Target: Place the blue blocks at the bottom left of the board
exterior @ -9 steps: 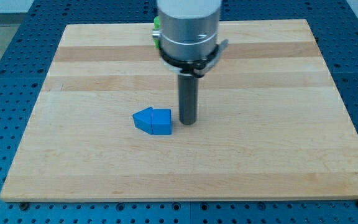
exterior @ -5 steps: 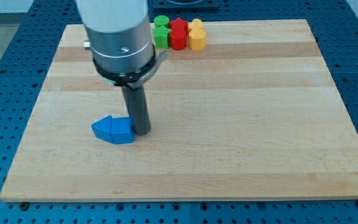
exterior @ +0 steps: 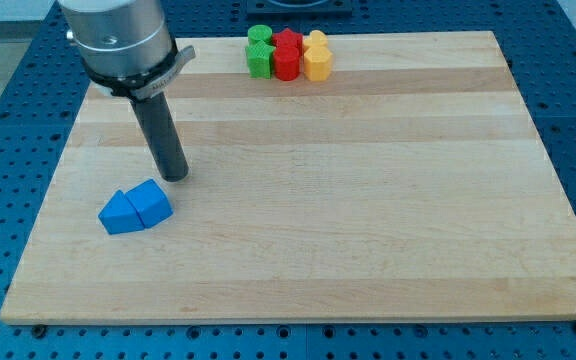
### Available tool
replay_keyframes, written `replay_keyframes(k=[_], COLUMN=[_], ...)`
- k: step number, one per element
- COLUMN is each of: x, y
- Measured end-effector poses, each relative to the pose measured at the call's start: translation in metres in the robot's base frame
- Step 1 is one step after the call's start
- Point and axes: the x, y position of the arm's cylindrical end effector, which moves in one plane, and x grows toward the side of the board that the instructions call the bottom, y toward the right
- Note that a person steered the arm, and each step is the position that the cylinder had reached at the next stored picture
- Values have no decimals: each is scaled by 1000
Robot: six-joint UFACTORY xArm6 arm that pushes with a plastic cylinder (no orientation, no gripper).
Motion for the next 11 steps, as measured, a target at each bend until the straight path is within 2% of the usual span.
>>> replay_keyframes(k=[1, 6, 8, 11], x=[2, 58, 63, 80], y=[-25, -34, -62, -69])
